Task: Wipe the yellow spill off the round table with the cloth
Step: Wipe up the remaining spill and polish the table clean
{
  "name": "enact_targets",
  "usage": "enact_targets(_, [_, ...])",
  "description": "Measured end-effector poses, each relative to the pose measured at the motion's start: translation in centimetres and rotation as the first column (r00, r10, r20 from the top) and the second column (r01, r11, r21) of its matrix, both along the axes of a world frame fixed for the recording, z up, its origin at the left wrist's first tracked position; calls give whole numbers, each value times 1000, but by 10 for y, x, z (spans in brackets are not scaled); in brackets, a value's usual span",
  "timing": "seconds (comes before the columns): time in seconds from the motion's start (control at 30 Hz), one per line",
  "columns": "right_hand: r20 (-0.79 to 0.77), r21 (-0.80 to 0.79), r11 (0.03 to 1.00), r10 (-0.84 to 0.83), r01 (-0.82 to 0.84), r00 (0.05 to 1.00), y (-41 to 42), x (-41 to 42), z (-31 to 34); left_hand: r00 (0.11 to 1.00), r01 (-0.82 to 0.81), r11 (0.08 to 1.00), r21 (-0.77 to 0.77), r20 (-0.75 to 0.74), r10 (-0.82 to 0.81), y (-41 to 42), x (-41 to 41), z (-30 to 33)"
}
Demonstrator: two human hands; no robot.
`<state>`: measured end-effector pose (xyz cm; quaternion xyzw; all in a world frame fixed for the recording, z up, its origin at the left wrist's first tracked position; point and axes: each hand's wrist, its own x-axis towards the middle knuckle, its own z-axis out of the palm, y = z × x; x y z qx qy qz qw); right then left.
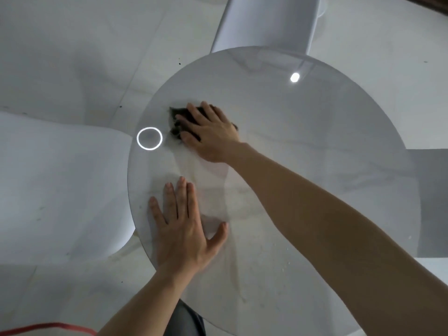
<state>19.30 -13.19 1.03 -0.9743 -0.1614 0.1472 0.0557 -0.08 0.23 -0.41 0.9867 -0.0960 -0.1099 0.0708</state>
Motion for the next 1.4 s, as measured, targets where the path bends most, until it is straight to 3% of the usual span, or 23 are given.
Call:
enact_targets(0.1, [25,-22,988,155,-154,988,13,-26,1,1000,5,1000,-1,-1,-5,0,0,-1])
enact_targets(0.23, [22,12,987,158,-158,987,-22,-71,4,1000,1,1000,-10,4,-1,-1,0,-4])
enact_targets(0.4, [4,0,987,-162,162,987,-106,-144,3,1000,4,1000,2,17,-4,-1,0,-8])
enact_targets(0.53, [18,9,879,-478,477,878,-170,-212,7,1000,-14,1000,0,25,14,-1,-2,-9])
enact_targets(0.67, [-10,14,775,-632,632,775,-157,-259,7,999,-21,1000,-15,40,22,-1,-3,-9])
enact_targets(0.97, [4,119,896,-432,428,902,-21,-282,0,999,-13,999,-42,48,15,1,0,-11])
enact_targets(1.17, [28,125,920,-377,371,926,-40,-352,-2,999,-8,1000,-20,49,9,1,0,-11])
enact_targets(1.27, [25,100,835,-545,540,838,-92,-369,4,998,-16,1000,-3,66,16,0,0,-12])
enact_targets(1.4, [49,18,552,-834,834,550,-178,-358,10,998,-14,1000,22,66,13,-1,1,-14])
